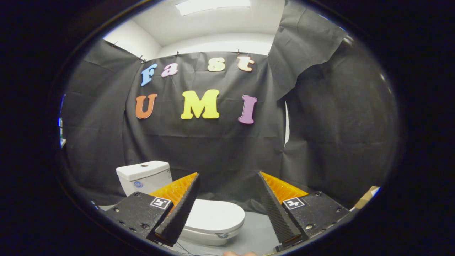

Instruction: Open the toilet lid.

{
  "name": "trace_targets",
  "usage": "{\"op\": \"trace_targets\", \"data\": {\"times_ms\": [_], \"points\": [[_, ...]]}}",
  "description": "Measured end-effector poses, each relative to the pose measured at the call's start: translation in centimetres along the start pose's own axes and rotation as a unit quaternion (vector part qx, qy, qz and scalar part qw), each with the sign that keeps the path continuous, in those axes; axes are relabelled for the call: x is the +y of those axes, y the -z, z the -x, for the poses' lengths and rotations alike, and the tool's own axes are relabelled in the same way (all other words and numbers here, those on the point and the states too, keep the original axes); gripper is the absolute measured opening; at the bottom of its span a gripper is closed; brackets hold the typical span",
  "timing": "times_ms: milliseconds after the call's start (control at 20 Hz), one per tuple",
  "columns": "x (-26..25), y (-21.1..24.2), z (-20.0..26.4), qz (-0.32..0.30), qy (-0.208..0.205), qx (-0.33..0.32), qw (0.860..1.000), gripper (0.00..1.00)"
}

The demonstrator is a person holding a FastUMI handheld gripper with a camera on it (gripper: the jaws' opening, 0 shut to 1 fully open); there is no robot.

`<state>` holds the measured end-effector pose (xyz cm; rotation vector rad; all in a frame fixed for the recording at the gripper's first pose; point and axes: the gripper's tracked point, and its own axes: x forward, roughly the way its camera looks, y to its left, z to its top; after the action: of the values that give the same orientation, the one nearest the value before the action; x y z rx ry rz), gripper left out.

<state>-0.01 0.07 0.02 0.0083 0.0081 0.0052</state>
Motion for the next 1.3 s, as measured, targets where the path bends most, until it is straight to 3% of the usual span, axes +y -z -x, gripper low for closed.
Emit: {"op": "trace_targets", "data": {"times_ms": [1300], "points": [[1.3,0.8,-0.2,-0.011,-0.011,0.003,1.000,0.99]]}}
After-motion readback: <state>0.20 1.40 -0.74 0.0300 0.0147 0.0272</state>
